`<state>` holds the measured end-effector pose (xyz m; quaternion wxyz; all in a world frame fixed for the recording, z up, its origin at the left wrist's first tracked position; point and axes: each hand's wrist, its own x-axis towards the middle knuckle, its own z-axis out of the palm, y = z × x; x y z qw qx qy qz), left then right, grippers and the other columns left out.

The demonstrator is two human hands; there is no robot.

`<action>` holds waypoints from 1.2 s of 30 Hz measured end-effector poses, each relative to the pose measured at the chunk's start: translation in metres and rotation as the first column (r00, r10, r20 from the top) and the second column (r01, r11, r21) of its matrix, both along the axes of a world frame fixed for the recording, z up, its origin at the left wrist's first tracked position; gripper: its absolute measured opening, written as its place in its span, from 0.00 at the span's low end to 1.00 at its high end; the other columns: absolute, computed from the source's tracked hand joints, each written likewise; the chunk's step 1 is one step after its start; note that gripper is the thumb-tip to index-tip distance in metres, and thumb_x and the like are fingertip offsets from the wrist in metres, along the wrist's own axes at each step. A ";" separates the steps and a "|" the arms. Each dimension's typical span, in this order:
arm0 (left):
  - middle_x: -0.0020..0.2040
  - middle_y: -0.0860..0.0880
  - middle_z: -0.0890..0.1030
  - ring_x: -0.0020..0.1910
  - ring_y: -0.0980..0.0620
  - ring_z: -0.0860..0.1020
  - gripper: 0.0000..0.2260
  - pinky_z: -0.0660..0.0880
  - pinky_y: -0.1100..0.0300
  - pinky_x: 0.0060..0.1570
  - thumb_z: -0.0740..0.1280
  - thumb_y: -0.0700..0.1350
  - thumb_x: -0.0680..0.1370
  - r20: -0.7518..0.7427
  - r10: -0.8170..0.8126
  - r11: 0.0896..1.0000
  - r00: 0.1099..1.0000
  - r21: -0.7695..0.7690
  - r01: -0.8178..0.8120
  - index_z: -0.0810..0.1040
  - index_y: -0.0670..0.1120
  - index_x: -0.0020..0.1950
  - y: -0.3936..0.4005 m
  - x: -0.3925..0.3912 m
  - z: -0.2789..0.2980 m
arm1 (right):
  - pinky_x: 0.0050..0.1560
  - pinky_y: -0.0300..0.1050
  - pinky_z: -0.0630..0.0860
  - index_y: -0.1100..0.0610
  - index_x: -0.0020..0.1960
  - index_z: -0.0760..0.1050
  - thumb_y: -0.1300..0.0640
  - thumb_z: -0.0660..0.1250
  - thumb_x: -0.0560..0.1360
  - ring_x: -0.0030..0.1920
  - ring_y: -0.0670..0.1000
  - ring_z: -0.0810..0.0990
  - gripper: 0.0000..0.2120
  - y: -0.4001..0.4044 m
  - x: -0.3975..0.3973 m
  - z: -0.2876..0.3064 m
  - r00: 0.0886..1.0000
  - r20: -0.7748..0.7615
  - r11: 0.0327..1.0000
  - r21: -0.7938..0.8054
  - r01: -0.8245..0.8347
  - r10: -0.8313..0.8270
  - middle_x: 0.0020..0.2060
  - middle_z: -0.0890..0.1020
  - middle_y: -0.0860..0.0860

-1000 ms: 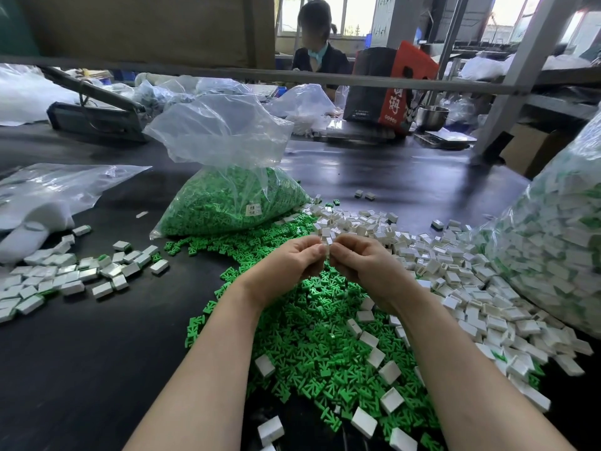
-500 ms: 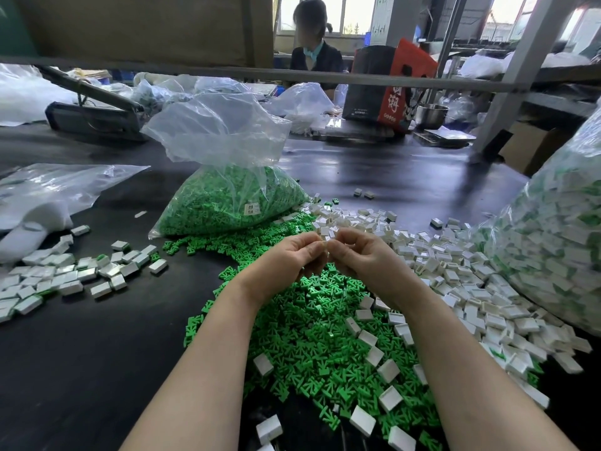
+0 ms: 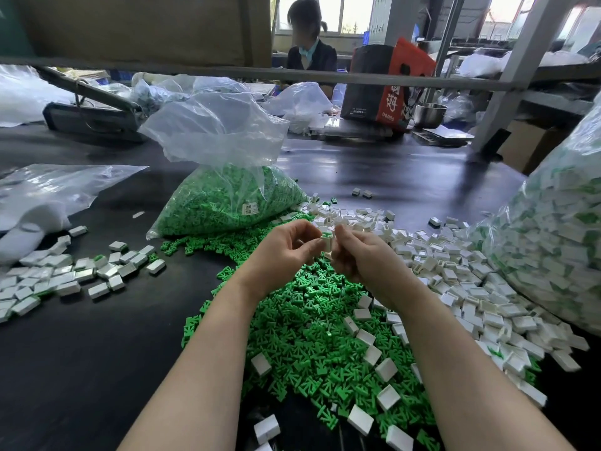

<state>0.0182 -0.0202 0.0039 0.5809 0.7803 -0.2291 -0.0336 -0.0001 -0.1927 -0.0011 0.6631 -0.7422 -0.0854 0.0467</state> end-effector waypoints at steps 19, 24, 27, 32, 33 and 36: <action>0.34 0.50 0.76 0.26 0.62 0.71 0.05 0.68 0.70 0.28 0.68 0.38 0.76 -0.147 0.054 0.987 0.988 -0.141 -0.075 0.76 0.44 0.42 -0.014 -0.001 0.002 | 0.29 0.37 0.67 0.59 0.43 0.77 0.37 0.61 0.74 0.30 0.47 0.72 0.24 0.002 0.002 -0.006 0.983 -0.136 0.977 0.191 -0.099 0.126 0.30 0.77 0.51; 0.30 0.52 0.74 0.25 0.58 0.67 0.08 0.64 0.66 0.26 0.65 0.37 0.76 -0.285 0.059 0.962 0.957 -0.239 -0.131 0.71 0.47 0.39 -0.021 -0.002 0.001 | 0.28 0.35 0.66 0.50 0.37 0.82 0.37 0.61 0.75 0.29 0.45 0.71 0.20 0.004 0.000 -0.004 0.992 -0.049 0.987 0.118 -0.112 0.118 0.30 0.77 0.50; 0.27 0.55 0.73 0.23 0.60 0.68 0.10 0.65 0.66 0.26 0.64 0.38 0.76 -0.299 0.073 0.959 0.952 -0.242 -0.150 0.70 0.49 0.38 -0.023 -0.003 0.000 | 0.29 0.35 0.65 0.48 0.38 0.82 0.38 0.61 0.75 0.30 0.45 0.70 0.18 0.005 -0.001 -0.005 0.993 -0.016 0.990 0.074 -0.119 0.120 0.30 0.77 0.49; 0.26 0.57 0.72 0.23 0.61 0.68 0.10 0.66 0.66 0.26 0.63 0.38 0.76 -0.306 0.077 0.951 0.949 -0.264 -0.162 0.69 0.49 0.37 -0.024 -0.003 -0.001 | 0.28 0.35 0.64 0.52 0.44 0.79 0.41 0.61 0.75 0.30 0.44 0.68 0.16 0.005 0.000 -0.006 0.993 0.014 0.991 0.050 -0.121 0.120 0.30 0.76 0.47; 0.25 0.57 0.72 0.22 0.61 0.68 0.10 0.66 0.66 0.26 0.63 0.37 0.76 -0.313 0.067 0.947 0.948 -0.279 -0.159 0.69 0.49 0.37 -0.024 -0.003 -0.001 | 0.28 0.35 0.63 0.55 0.45 0.79 0.41 0.61 0.75 0.30 0.45 0.68 0.17 0.006 0.000 -0.006 0.992 0.020 0.991 0.047 -0.122 0.121 0.30 0.76 0.47; 0.25 0.56 0.72 0.22 0.60 0.68 0.11 0.66 0.66 0.25 0.63 0.36 0.76 -0.323 0.048 0.937 0.945 -0.313 -0.154 0.68 0.48 0.37 -0.024 -0.004 -0.002 | 0.29 0.36 0.63 0.60 0.48 0.77 0.41 0.60 0.76 0.30 0.45 0.68 0.21 0.007 0.000 -0.006 0.993 0.026 0.993 0.031 -0.117 0.117 0.31 0.77 0.49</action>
